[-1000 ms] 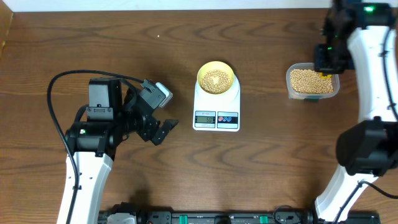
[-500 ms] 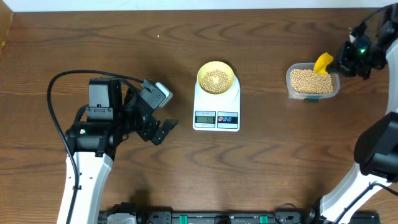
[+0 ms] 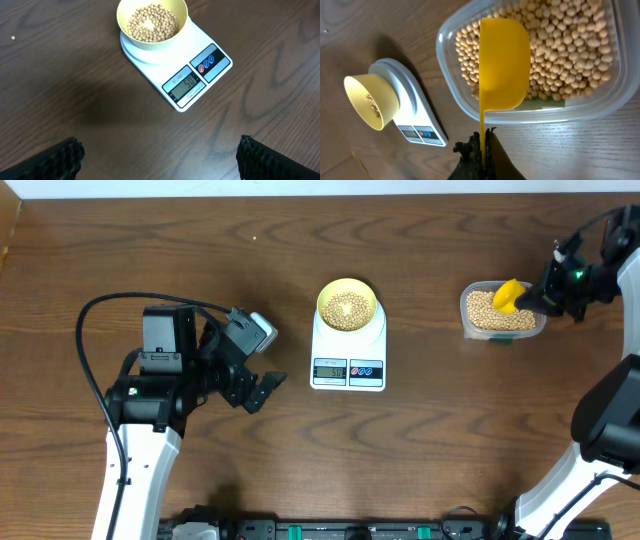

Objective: Scoop item into bowl and weigh 50g on scale
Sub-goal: 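Raise the empty scoop above the tub with the right gripper, then lay the yellow scoop down in the clear tub and open the right gripper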

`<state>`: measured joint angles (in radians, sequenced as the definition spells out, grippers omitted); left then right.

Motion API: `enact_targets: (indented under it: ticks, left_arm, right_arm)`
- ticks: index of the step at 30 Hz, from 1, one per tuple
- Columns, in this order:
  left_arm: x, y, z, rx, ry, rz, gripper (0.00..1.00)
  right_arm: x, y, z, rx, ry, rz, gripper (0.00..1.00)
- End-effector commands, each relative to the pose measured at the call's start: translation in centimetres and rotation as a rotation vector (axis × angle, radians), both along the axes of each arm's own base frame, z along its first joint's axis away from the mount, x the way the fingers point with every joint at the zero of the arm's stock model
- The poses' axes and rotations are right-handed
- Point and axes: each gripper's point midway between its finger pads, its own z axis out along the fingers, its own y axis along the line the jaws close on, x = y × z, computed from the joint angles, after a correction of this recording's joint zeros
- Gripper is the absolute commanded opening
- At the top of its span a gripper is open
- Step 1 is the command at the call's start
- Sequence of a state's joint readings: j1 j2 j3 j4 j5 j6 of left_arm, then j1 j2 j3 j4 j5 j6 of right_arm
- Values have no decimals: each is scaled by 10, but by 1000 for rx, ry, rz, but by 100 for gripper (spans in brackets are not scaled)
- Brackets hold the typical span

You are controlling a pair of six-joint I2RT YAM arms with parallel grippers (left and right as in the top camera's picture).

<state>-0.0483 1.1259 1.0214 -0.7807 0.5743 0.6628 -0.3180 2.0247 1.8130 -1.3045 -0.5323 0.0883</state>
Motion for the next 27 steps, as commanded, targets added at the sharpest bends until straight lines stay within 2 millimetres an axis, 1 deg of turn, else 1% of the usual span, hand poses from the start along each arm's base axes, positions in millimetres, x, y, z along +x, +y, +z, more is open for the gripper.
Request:
enact_targets:
  ticks: [1, 3, 5, 11, 15, 16, 21, 24, 25, 27]
  left_arm:
    - [-1, -1, -2, -4, 3, -13, 99]
    - [-1, -1, -2, -3, 4, -13, 100]
    - [-1, -1, -2, -3, 4, -13, 100]
    - [-1, -1, -2, -4, 3, -13, 99]
    - [-1, -1, -2, -4, 3, -13, 99]
    - [-1, -1, -2, -4, 3, -13, 99]
    - [-1, -1, -2, -4, 3, -13, 99]
    - [-1, -1, -2, -4, 4, -13, 99]
    - [-1, -1, -2, -4, 4, -13, 99]
    - [-1, -1, -2, -4, 3, -13, 99]
  right_arm:
    - [-8, -9, 1, 9, 12, -38, 5]
    - [-14, -16, -5, -9, 47, -63, 7]
    - [-22, -22, -12, -31, 85, -74, 11]
    - [-43, -37, -31, -74, 172, -102, 12]
    - [-47, -44, -35, -87, 185, -114, 17]
    - [-47, -45, -35, -90, 183, -117, 20]
    - [-48, -51, -36, -94, 183, -129, 41]
    - [-51, -56, -37, -107, 193, -137, 61]
    - [-52, -60, -38, -125, 200, -142, 67]
    - [-55, -66, -39, -148, 210, -147, 75]
